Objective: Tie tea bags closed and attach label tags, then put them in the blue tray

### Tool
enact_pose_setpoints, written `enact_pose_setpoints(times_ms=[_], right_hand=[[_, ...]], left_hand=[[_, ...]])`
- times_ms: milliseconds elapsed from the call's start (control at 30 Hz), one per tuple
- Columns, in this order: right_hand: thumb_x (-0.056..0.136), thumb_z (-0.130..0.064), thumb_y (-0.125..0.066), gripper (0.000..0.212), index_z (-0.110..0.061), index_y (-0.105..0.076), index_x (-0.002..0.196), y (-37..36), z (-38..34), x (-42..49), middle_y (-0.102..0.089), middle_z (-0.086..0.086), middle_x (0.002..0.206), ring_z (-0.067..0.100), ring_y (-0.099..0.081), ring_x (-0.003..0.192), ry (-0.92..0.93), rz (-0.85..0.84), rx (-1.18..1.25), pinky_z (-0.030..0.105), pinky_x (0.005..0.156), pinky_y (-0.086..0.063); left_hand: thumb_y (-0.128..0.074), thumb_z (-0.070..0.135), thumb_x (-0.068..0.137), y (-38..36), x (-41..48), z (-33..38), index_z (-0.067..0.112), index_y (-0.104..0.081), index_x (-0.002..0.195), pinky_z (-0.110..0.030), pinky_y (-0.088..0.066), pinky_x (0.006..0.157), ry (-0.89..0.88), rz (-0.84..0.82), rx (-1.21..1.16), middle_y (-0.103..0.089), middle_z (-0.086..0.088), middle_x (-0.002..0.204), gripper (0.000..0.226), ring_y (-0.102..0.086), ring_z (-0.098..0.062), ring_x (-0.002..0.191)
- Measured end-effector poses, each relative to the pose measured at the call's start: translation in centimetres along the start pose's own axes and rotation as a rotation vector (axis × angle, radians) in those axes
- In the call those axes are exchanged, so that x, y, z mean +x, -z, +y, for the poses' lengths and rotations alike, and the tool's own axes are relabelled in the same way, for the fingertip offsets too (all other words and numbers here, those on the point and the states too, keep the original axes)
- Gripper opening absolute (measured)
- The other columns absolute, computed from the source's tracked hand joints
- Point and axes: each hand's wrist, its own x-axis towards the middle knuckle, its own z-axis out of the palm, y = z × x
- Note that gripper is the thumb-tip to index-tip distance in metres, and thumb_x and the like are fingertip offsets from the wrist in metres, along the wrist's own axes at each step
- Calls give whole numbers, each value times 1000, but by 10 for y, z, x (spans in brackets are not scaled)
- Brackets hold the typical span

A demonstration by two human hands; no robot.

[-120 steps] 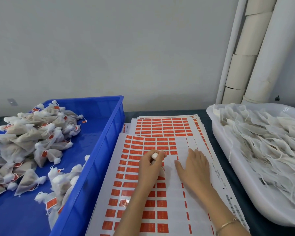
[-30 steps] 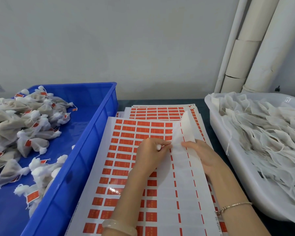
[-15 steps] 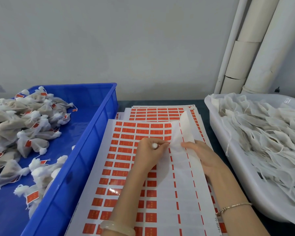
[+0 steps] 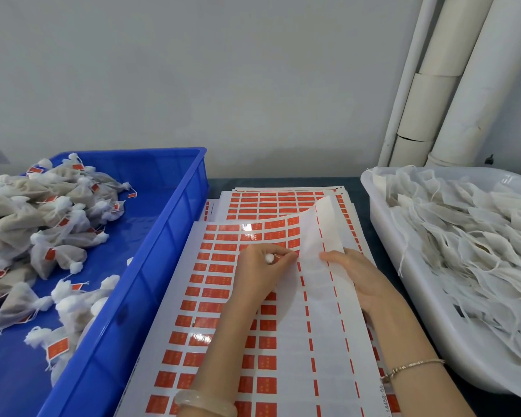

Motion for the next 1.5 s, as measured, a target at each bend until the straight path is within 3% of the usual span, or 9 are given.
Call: enact_pose_setpoints(times_ms=[333, 533, 733, 867, 1000, 1200, 1300, 1433, 1500], right_hand=[[91, -32, -63, 10, -31, -53, 92, 0, 1, 1, -66, -4, 85, 17, -66, 71, 4, 13, -7, 24, 49, -46], [92, -31, -62, 10, -31, -51, 91, -1, 2, 2, -65, -4, 88, 19, -65, 75, 19, 17, -22, 26, 54, -45], [92, -30, -61, 9, -30, -52, 96, 1, 2, 2, -65, 0, 97, 23, -64, 86, 6, -17, 10, 31, 62, -47], [93, -29, -60, 8, -30, -52, 96, 1, 2, 3, -65, -1, 97, 22, -64, 86, 8, -26, 2, 31, 63, -48], [95, -24, -58, 9, -30, -54, 100, 2, 4, 7, -66, 1, 105, 26, -65, 94, 16, -25, 5, 41, 79, -53], [95, -26, -57, 10, -34, -56, 102, 1, 8, 11, -69, -4, 100, 21, -69, 88, 70, -3, -36, 34, 64, -52], [94, -29, -59, 11, -34, -53, 102, 0, 11, 14, -68, -5, 102, 18, -68, 87, 83, 15, -66, 31, 61, -50], [87, -38, -67, 39, -37, -43, 118, -3, 15, 17, -55, -15, 111, 5, -59, 88, 231, 250, -206, 23, 64, -46], [85, -43, -67, 56, -34, -39, 133, -4, 16, 17, -52, -12, 123, 5, -55, 102, 378, 435, -262, 27, 81, -48]], left_hand=[[-75, 37, 80, -2, -1, 2, 27, -75, 101, -22, -52, 83, -26, -23, 0, -70, 15, 101, 23, -62, -6, 92], [-70, 30, 86, -1, 0, 0, 26, -75, 101, -12, -48, 71, -31, -21, -17, -64, 27, 84, 17, -62, -1, 83], [-68, 32, 88, -1, 2, -1, 26, -74, 102, -18, -54, 76, -55, 18, 17, -65, 19, 91, 17, -62, -4, 85], [-67, 32, 88, 1, 1, -2, 28, -74, 100, -7, -46, 65, -49, 63, 8, -60, 28, 83, 14, -62, 0, 79], [-68, 35, 87, 6, 4, -2, 34, -70, 93, -8, -47, 56, -10, 132, -10, -59, 28, 81, 7, -64, -2, 74], [-66, 35, 88, 20, 7, -7, 32, -69, 100, -18, -57, 63, 73, 410, -71, -65, 18, 87, 13, -66, -8, 73], [-66, 37, 87, 27, 5, -6, 30, -69, 99, -14, -53, 62, 88, 533, -134, -62, 19, 86, 14, -65, -5, 73], [-69, 36, 85, 27, 2, 3, 36, -65, 89, -7, -46, 52, 68, 399, -160, -59, 29, 79, 6, -65, -2, 70], [-71, 33, 84, 23, 1, 7, 36, -65, 84, -8, -46, 50, 32, 286, -170, -61, 27, 80, 7, -65, 1, 70]])
